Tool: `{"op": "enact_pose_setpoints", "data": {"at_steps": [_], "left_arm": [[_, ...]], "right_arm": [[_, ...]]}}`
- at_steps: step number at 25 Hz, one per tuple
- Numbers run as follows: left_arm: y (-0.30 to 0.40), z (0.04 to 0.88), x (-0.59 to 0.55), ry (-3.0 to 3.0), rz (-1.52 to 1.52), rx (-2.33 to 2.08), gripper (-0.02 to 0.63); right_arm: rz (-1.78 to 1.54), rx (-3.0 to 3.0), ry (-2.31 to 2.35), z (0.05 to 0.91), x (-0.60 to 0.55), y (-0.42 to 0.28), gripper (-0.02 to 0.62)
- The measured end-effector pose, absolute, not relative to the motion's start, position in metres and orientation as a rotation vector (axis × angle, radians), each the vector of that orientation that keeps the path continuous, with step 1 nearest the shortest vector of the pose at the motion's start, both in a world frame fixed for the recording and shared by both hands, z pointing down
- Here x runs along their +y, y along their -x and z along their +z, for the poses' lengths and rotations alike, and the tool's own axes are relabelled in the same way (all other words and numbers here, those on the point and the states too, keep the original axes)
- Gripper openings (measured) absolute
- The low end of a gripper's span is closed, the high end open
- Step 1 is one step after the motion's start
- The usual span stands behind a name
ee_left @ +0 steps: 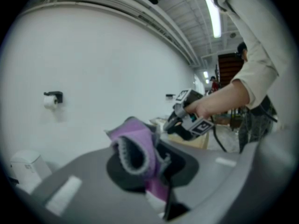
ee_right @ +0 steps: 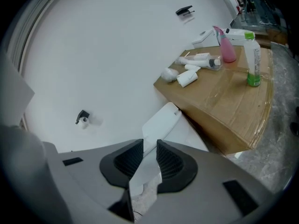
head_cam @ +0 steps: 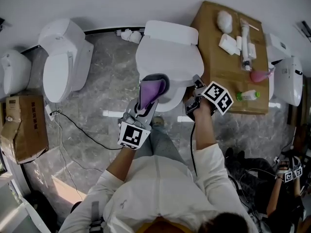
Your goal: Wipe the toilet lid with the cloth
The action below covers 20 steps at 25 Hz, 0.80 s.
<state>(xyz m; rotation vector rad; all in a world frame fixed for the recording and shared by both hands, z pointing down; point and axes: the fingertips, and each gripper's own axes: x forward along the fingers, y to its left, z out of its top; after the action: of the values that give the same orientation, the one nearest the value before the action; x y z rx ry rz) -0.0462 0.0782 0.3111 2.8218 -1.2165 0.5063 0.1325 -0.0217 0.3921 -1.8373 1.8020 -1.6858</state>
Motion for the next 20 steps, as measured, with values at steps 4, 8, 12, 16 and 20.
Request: {"op": "enact_pose_setpoints", "data": {"at_steps": [4,8,12,16,20], "left_arm": [[0.045,0.304,0.078,-2.820,0.500,-1.239,0.049],[0.042,0.299,0.073,-2.809,0.483,-1.267,0.049],[0.033,0.293,0.064,-2.801,0.477,-1.282,0.049],[0.026,0.290,0.053,-2.787,0.485,-1.282,0.049],[0.021,0.291,0.040,-2.763,0.511,-1.254,0.049]], "right_arm": [[-1.659,1.810,1.829,0.379,-0.036,-0.136,0.095],[-1.633,1.833,1.825,0.365,-0.055,-0.138,0.100],[-1.614,1.849,1.828,0.355,-0.069,-0.140,0.103],[-1.596,1.865,1.831,0.346,-0.083,-0.142,0.106],[-1.580,1.865,1.833,0.337,-0.096,-0.142,0.109]]}}
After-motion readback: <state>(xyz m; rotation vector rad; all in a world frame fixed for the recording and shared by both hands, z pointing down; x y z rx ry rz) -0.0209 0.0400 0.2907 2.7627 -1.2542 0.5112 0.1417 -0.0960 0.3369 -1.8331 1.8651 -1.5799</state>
